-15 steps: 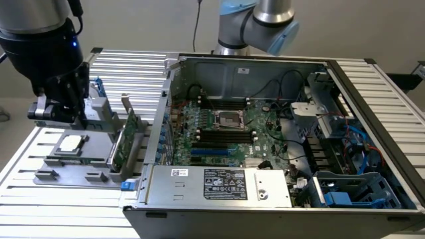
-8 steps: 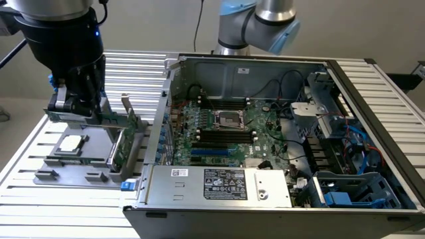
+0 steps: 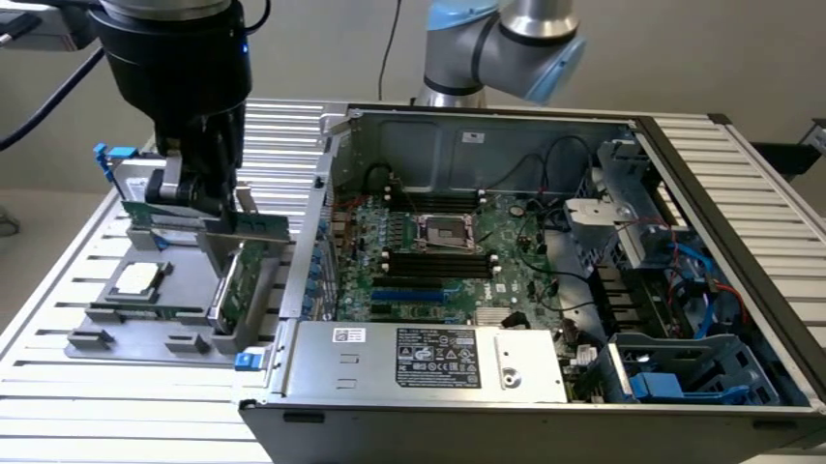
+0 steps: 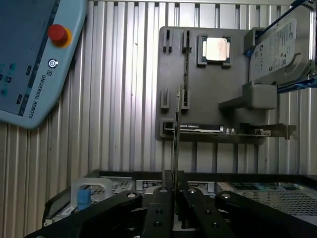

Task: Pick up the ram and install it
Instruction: 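Pick up the ram and move it above insertion slot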

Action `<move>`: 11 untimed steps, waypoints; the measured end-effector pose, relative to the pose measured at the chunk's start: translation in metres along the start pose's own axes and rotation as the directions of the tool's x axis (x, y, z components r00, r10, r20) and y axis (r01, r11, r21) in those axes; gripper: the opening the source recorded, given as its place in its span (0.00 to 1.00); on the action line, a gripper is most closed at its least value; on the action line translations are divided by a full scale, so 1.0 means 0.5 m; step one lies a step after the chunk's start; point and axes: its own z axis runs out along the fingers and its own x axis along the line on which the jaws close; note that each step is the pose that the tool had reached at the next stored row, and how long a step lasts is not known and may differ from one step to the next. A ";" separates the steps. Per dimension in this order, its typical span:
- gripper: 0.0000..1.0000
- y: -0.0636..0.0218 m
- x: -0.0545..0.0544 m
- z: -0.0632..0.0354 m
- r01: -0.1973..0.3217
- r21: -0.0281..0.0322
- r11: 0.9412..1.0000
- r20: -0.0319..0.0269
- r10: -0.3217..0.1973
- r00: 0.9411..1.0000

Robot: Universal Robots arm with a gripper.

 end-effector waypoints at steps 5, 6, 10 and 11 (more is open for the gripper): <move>0.14 -0.043 0.000 -0.016 0.000 -0.002 1.000 0.000 0.000 1.000; 0.14 -0.053 0.000 -0.019 0.000 -0.002 1.000 0.000 0.000 1.000; 0.14 -0.088 -0.001 -0.030 0.000 -0.002 1.000 0.000 0.000 1.000; 0.14 -0.097 -0.001 -0.032 0.000 -0.002 1.000 0.000 0.000 1.000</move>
